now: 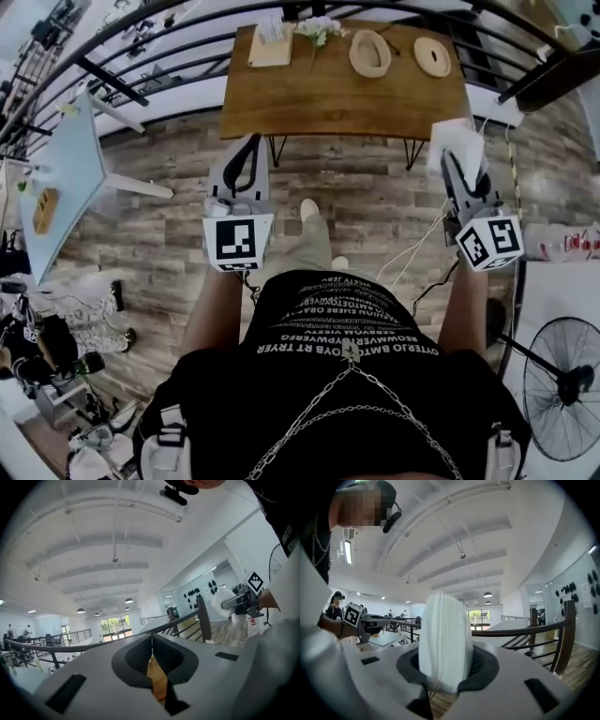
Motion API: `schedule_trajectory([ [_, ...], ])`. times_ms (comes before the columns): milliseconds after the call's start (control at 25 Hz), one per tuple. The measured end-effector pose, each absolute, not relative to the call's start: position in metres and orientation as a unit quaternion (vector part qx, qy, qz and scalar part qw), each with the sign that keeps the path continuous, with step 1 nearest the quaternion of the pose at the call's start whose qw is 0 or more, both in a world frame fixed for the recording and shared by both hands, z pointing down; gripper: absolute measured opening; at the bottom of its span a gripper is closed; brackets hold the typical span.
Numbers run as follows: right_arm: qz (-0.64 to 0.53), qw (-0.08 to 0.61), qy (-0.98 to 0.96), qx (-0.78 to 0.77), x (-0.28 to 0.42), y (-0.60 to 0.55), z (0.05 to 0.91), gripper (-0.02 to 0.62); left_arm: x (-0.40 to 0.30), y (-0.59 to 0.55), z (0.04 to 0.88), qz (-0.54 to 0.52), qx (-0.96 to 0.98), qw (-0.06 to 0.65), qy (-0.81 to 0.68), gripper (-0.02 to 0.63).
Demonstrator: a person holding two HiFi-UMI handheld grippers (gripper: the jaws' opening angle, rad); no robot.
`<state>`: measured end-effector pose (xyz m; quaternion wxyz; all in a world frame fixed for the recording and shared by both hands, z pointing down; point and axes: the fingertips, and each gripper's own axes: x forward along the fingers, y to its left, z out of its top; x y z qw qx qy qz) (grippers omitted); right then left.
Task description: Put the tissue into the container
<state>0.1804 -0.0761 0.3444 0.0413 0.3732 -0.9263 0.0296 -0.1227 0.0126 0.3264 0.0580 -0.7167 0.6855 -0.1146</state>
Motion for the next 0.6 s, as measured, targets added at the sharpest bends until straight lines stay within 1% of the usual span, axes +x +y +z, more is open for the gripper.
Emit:
schedule_trajectory([
  [440,0.03,0.054,-0.919,0.388,0.152,-0.152,0.346,0.127,-0.131,-0.096,0.329,-0.115,-0.748,0.06,0.651,0.029],
  [600,0.026,0.058,-0.918,0.392,0.134,-0.189,0.341,0.127,-0.144,-0.139,0.329,-0.114,-0.756,0.061,0.642,0.029],
])
